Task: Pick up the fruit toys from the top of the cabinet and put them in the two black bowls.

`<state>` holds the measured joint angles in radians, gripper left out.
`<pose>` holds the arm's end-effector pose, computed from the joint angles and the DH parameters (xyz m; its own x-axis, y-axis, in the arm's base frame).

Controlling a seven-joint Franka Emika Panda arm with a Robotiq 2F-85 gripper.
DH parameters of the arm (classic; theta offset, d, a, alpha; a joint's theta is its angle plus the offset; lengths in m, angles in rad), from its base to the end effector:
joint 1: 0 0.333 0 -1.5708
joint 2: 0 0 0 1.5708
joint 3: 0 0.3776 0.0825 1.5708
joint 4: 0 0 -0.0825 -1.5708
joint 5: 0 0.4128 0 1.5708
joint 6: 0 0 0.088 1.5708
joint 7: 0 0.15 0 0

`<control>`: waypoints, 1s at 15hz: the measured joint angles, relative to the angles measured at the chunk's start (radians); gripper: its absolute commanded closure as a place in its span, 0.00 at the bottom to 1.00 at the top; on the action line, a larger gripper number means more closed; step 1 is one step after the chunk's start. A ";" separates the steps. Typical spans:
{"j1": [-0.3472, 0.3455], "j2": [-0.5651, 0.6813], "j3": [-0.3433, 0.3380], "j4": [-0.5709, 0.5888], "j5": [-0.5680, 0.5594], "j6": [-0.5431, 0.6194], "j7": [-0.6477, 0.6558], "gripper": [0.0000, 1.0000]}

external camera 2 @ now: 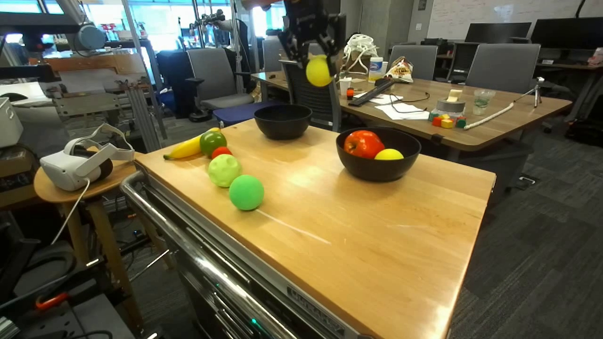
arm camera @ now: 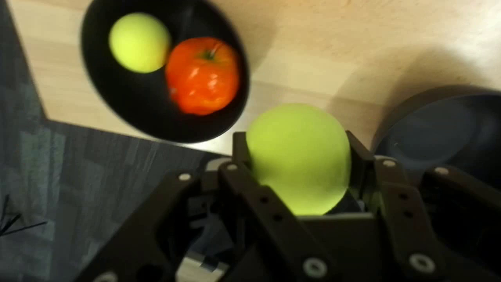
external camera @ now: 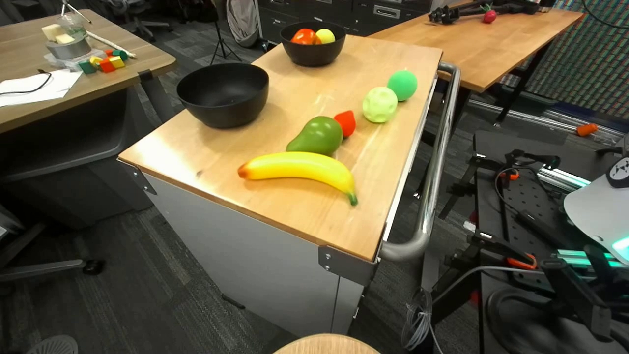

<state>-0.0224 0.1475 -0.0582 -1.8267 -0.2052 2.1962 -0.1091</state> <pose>0.6654 -0.0664 0.4829 0.9712 0.1497 0.1855 0.1080 -0.9701 0.2173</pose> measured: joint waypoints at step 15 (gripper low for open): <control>-0.098 0.262 -0.135 0.091 -0.060 0.273 0.327 0.69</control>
<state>-0.1205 0.4094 -0.1931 -1.7359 -0.2650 2.4694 0.2183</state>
